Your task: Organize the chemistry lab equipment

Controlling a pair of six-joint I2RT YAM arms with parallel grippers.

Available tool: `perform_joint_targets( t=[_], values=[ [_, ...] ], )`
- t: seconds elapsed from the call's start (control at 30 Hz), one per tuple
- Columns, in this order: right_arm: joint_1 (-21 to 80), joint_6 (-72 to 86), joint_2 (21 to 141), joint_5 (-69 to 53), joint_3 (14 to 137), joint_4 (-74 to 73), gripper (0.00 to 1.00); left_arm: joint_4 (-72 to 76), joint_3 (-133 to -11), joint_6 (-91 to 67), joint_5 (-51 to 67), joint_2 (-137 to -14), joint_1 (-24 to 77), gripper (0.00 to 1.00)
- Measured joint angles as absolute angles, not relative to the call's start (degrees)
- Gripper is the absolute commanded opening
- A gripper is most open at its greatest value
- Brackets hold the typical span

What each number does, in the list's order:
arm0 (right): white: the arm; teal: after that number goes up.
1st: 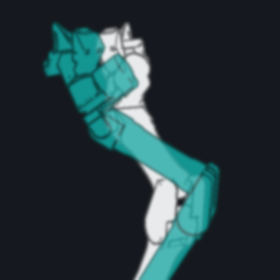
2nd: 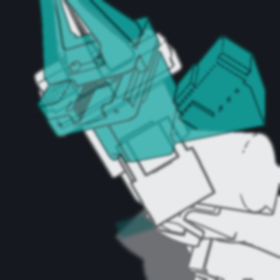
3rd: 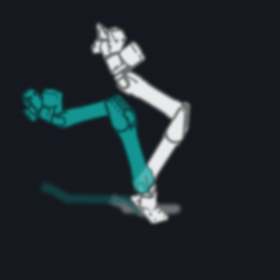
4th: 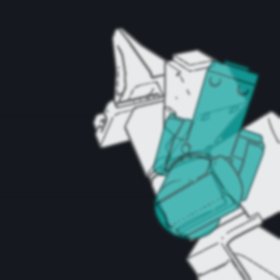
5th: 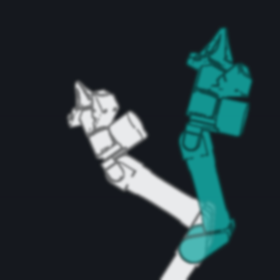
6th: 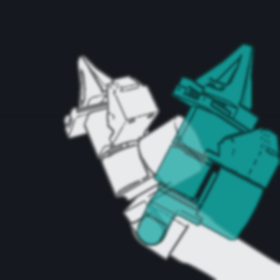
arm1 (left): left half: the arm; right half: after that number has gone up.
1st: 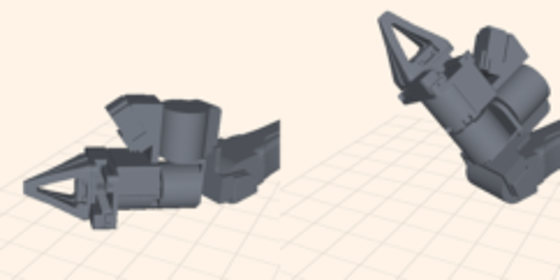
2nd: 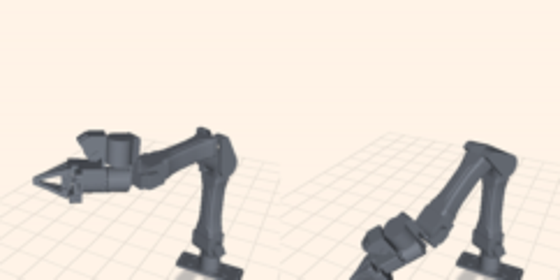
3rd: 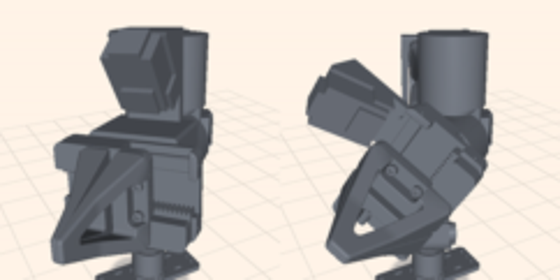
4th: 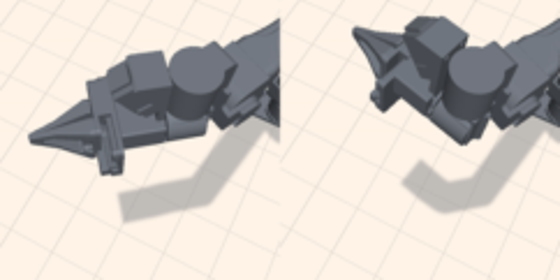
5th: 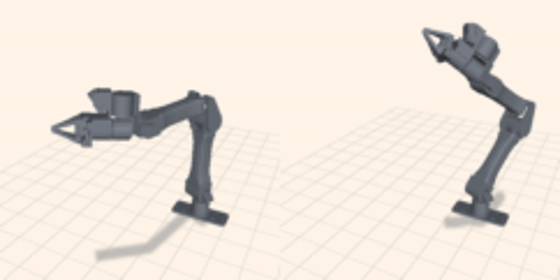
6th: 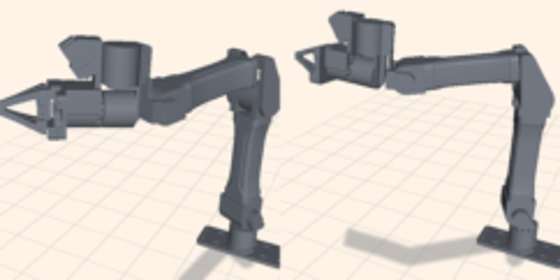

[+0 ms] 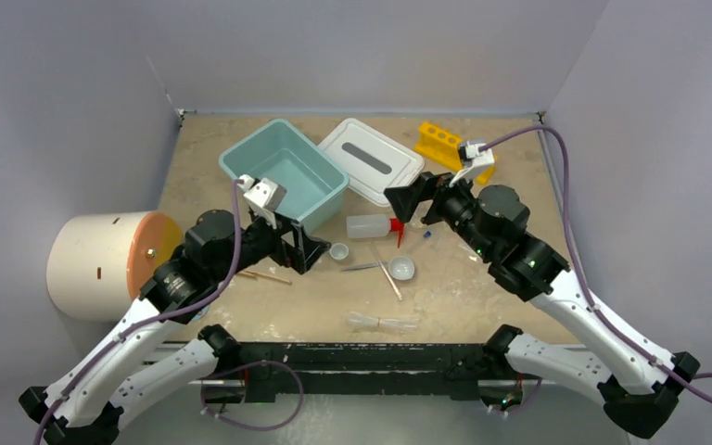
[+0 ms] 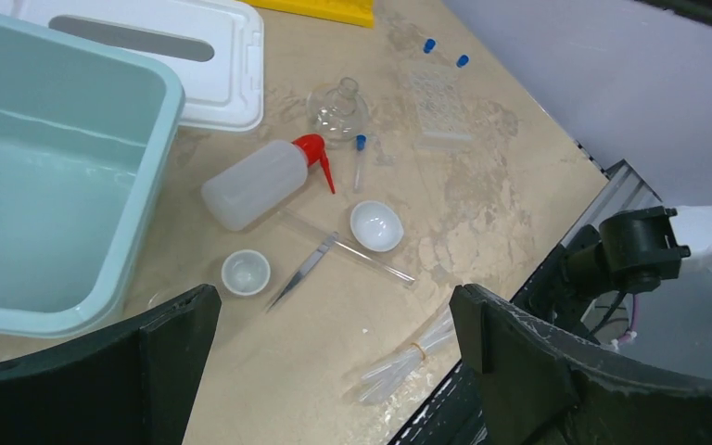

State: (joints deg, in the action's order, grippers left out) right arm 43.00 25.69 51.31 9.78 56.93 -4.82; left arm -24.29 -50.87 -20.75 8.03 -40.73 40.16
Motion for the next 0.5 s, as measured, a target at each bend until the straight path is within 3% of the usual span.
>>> perform_joint_targets(
  t=[0.2,0.5],
  values=[
    [43.2,25.9,50.6,14.0,60.1,-7.8,0.99,-24.8,-49.8,-19.7,4.9,-38.8,40.3,0.98],
    [43.2,23.7,52.2,10.7,59.1,-11.2,0.98,-25.0,-49.3,-18.9,3.4,-38.0,40.3,0.97]
  ],
)
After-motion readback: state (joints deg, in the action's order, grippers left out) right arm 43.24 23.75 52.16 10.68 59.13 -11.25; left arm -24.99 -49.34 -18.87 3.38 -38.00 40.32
